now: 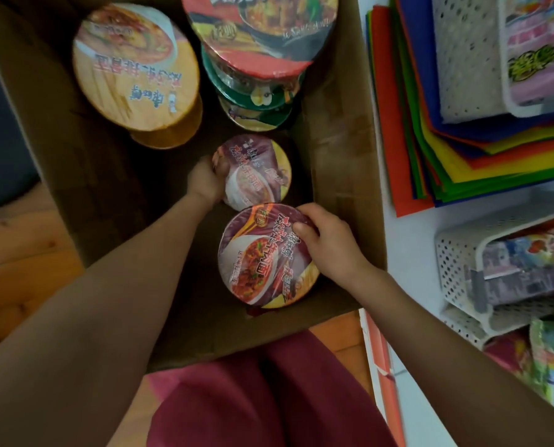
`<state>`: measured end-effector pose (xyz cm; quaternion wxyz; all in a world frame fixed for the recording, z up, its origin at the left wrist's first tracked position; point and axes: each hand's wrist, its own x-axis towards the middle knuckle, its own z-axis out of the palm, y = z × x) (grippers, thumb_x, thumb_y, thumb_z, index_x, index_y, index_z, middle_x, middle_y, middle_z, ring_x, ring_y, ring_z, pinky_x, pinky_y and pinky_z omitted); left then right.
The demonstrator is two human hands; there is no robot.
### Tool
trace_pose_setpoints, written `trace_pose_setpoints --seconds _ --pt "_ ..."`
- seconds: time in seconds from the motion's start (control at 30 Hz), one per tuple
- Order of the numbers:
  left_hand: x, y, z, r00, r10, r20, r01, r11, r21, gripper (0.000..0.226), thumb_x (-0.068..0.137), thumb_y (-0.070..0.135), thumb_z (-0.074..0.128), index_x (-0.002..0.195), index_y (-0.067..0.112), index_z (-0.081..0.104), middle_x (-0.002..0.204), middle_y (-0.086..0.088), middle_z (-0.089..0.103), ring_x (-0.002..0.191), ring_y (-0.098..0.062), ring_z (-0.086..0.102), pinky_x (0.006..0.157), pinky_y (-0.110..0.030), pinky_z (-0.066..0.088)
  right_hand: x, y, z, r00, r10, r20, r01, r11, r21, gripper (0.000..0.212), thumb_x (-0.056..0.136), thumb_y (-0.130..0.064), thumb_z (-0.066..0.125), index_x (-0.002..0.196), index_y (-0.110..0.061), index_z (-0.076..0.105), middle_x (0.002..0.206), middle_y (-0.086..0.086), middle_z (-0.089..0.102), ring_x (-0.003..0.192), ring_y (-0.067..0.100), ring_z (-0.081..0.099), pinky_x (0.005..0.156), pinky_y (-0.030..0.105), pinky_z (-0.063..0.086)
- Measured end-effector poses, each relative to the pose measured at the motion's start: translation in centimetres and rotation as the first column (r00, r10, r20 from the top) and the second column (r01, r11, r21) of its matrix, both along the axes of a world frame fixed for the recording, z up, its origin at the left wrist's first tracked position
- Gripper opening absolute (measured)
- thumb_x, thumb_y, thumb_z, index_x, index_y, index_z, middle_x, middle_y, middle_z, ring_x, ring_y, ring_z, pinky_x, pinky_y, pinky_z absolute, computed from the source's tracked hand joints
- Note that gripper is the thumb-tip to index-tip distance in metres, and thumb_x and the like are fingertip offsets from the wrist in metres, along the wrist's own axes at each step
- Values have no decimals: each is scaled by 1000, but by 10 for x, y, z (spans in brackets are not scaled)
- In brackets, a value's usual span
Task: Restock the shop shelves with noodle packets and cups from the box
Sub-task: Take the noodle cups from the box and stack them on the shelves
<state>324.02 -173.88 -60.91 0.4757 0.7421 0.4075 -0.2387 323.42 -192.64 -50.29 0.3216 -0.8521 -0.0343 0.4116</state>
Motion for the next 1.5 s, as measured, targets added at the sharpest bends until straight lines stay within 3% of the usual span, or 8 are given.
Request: trace_pose_setpoints --seconds 0.27,0.4,0.67,0.97,1.07,1.27,1.43,1.5 --pt "-25 28 76 995 103 12 -103 995 6 42 97 31 43 128 3 47 126 -20 55 115 -33 53 95 -40 45 -4 13 77 999 28 29 -30 997 69 24 96 -16 42 117 -10 53 94 -6 53 74 -7 48 58 -3 38" --pt "-34 37 119 982 190 0 -190 981 -41 44 93 40 46 121 6 48 122 -20 56 109 -37 56 89 -55 49 -2 11 126 997 38 61 -43 996 83 24 97 -15 42 117 -9 53 95 -5 53 80 -1 49 59 -2 39" --pt "-45 33 237 969 238 65 -240 970 28 42 93 39 45 115 5 51 118 -21 56 108 -38 55 87 -53 50 -3 -5 227 991 47 122 -55 996 64 24 94 -11 45 115 -6 56 94 -2 53 86 8 49 58 -3 36" --pt "-78 42 433 949 -64 309 -45 942 333 45 98 34 39 113 -5 55 110 -27 61 103 -42 55 77 -36 40 -45 -16 367 983 -19 184 2 996 93 21 94 -14 49 110 -7 60 93 0 59 88 11 54 63 3 39" --pt "-98 54 498 892 -149 426 -31 921 387 47 96 40 40 99 -3 57 94 -23 63 90 -41 59 73 -38 47 -74 -14 425 969 -88 231 63 991 117 20 94 -18 50 108 -8 61 96 3 62 91 14 57 71 20 44" --pt "-144 65 631 736 -321 596 -18 871 491 44 96 40 41 69 5 48 62 -6 48 67 -26 47 60 -31 29 -148 -15 541 890 -236 390 174 967 186 16 92 -19 52 97 -8 62 95 9 66 89 22 61 74 37 49" --pt "-172 55 735 618 -433 656 22 844 536 51 94 42 44 58 6 44 53 -6 44 63 -32 47 57 -33 28 -207 -32 627 816 -342 467 265 938 223 9 93 -20 53 90 -19 61 81 -8 64 72 0 59 60 13 45" --pt "-181 44 774 563 -483 671 52 831 554 52 94 40 45 53 9 40 50 -5 41 57 -30 44 52 -34 25 -227 -44 660 765 -386 515 317 922 220 9 92 -20 54 86 -22 60 82 -2 65 75 8 60 66 22 48"
